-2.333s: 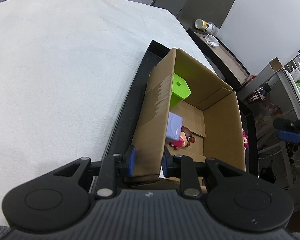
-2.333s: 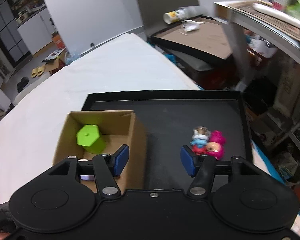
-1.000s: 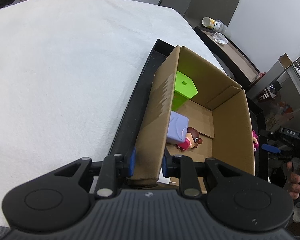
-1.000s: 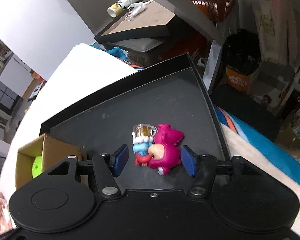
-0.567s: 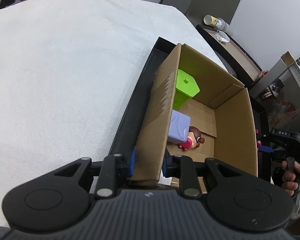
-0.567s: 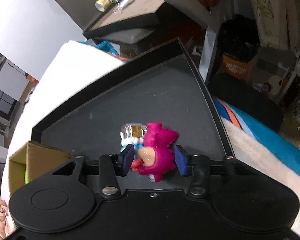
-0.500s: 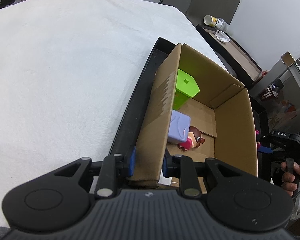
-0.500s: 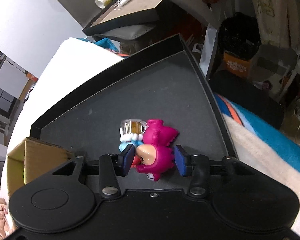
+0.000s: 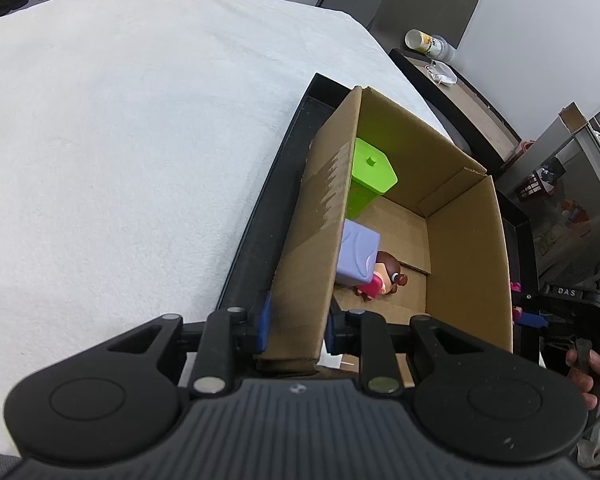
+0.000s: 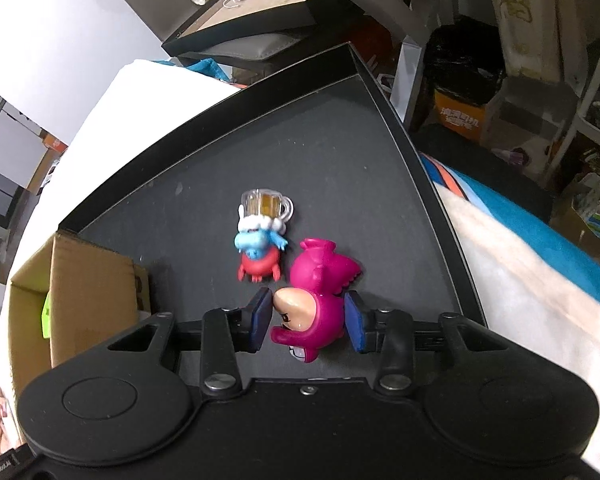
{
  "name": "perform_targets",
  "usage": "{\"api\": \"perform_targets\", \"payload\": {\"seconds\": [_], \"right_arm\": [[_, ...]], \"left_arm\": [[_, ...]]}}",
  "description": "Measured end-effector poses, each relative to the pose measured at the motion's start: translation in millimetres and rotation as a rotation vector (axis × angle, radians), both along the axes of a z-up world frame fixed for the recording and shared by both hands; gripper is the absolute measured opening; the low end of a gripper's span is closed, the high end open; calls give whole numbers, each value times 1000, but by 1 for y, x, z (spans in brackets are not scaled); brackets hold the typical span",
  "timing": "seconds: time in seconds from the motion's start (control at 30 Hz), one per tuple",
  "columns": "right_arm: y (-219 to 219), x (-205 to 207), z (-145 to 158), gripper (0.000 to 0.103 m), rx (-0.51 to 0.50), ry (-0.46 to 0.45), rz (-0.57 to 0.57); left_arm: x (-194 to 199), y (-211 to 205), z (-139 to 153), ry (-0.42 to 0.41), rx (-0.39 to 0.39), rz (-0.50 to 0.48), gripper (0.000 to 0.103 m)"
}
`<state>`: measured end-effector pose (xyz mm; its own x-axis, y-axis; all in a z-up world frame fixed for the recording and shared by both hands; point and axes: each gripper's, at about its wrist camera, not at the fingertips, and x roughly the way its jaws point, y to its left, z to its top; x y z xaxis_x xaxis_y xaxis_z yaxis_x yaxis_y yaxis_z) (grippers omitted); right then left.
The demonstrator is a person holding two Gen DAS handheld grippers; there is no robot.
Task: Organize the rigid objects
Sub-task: 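Carry the pink figure into the cardboard box and open the right gripper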
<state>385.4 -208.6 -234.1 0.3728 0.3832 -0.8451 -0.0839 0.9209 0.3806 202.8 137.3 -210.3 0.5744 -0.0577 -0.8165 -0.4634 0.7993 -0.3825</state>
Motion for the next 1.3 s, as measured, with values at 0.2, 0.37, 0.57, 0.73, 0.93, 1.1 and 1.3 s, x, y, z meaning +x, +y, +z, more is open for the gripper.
{"api": "perform_targets", "payload": {"seconds": [0.2, 0.37, 0.57, 0.73, 0.93, 1.1, 1.3], "right_arm": [[-4, -15, 12, 39, -18, -16, 1], [-2, -29, 24, 39, -45, -42, 20], [3, -43, 41, 39, -54, -77, 55], [9, -48, 52, 39, -62, -100, 69], [23, -55, 69, 39, -61, -128, 104], [38, -59, 82, 39, -57, -152, 137], [58, -62, 90, 39, -68, -170, 175]], "left_arm": [[0, 0, 0, -3, -5, 1, 24], [-1, 1, 0, -7, -6, -2, 24], [-3, 1, 1, -10, -8, -6, 24], [-4, 1, 2, -16, -9, -7, 24], [-5, 1, 2, -17, -8, -10, 24], [-5, 2, 2, -19, -9, -10, 24], [-5, 2, 2, -21, -8, -14, 24]]}}
